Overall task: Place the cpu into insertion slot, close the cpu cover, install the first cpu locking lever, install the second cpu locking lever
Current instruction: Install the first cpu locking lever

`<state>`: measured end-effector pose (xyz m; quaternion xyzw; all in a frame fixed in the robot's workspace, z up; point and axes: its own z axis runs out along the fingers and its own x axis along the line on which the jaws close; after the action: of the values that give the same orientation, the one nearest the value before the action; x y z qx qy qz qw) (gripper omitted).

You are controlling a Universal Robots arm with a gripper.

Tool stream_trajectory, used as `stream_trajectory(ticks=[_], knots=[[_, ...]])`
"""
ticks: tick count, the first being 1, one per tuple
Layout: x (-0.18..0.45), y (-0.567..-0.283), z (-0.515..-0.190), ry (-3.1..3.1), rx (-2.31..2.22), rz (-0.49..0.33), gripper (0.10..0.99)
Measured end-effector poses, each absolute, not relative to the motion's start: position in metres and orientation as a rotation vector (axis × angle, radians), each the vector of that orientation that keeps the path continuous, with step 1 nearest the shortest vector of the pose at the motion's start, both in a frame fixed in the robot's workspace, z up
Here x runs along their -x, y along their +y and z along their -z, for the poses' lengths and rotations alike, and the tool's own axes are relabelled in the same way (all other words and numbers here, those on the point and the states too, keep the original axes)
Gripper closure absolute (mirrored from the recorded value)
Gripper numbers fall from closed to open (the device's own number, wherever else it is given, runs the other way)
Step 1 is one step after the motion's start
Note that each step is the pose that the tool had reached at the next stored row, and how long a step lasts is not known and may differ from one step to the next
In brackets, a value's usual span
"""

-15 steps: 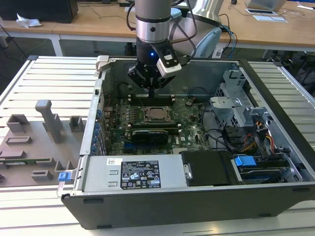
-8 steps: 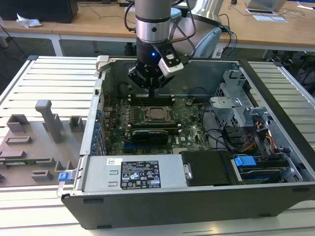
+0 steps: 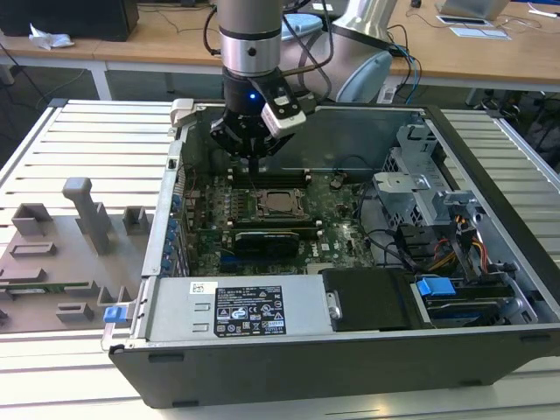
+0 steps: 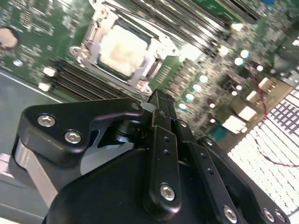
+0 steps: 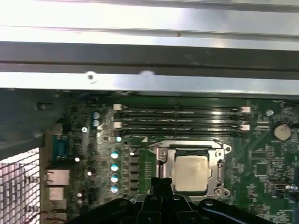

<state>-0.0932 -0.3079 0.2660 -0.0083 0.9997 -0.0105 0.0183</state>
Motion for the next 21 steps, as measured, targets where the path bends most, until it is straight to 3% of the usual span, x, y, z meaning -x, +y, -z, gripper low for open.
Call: stream_trajectory(ticks=[11, 21], knots=[[0.125, -0.292, -0.262, 3.104, 0.026, 0.032, 0.980], [0.101, -0.282, -0.261, 3.105, 0.026, 0.029, 0.980]])
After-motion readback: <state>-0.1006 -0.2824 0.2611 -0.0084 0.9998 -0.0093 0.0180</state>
